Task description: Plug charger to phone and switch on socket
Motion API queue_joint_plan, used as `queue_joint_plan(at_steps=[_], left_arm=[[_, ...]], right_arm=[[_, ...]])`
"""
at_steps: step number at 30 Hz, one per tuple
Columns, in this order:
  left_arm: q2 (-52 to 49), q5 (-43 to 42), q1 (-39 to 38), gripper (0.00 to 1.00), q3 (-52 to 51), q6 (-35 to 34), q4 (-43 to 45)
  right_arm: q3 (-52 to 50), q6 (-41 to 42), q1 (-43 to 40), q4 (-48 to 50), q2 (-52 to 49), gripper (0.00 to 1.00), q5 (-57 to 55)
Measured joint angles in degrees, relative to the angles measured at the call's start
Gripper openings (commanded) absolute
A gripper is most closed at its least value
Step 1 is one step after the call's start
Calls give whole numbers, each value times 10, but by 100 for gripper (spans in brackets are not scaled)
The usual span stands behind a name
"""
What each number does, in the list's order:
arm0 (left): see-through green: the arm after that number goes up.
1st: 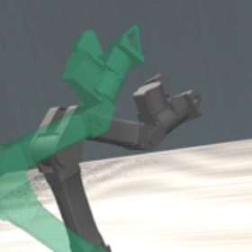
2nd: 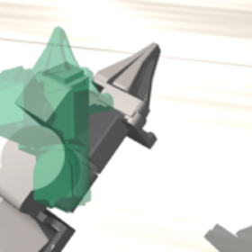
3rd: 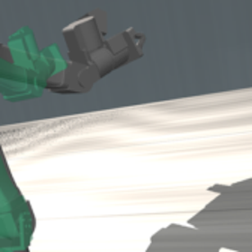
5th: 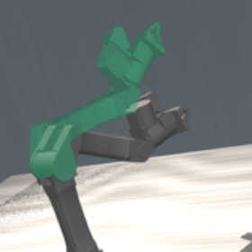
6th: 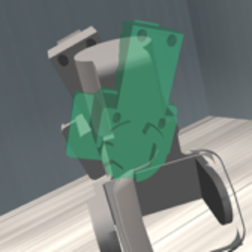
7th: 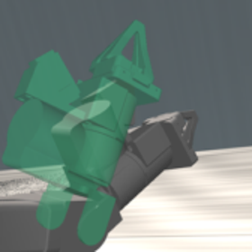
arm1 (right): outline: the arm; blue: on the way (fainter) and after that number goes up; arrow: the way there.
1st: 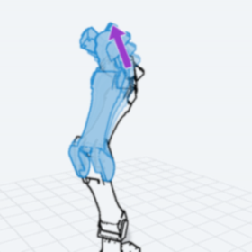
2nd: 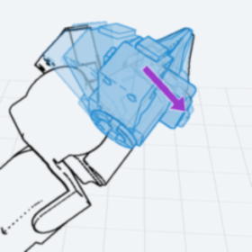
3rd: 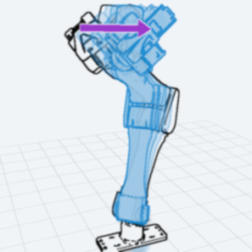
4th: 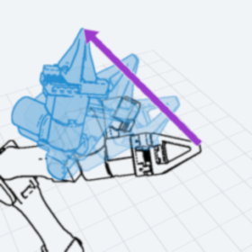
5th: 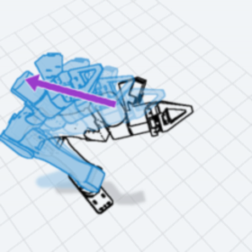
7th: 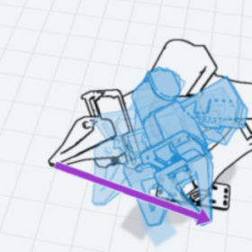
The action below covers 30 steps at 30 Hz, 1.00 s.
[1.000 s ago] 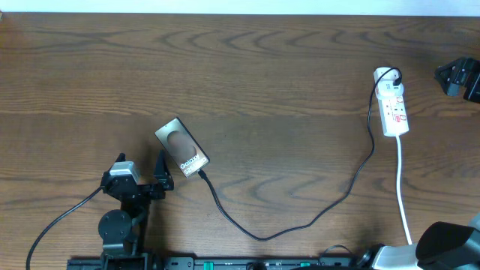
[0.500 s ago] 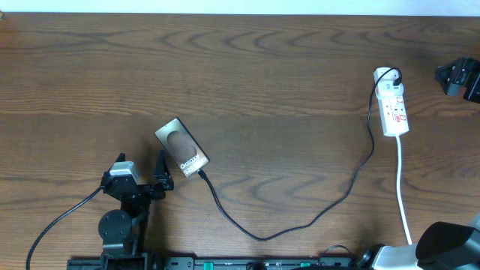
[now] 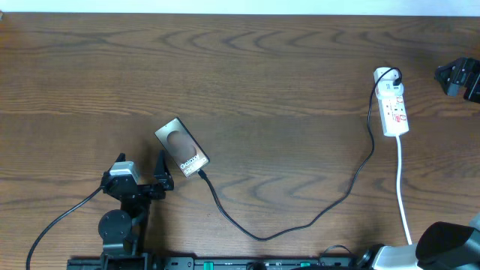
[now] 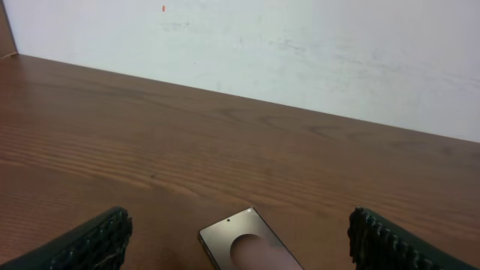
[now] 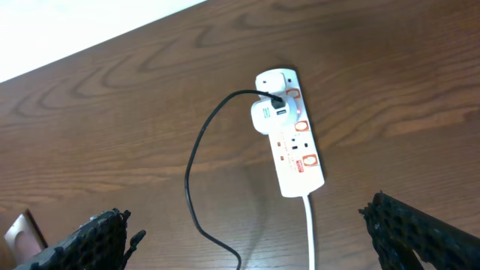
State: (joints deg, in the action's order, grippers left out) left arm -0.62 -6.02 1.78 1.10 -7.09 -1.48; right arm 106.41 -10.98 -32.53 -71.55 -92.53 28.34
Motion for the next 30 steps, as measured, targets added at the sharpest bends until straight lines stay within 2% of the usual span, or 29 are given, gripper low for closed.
queue_joint_plan(at_steps=[21,25,30], left_arm=[[0,0,0,93,0,0,0],[0,0,0,93,0,0,0],[0,1,0,93,0,0,0]], right_arm=[[-1,0,1,15,4,99,-39],[-24,0,28,71,45,99,-42],[-149,1,111,252,139,99,-43]])
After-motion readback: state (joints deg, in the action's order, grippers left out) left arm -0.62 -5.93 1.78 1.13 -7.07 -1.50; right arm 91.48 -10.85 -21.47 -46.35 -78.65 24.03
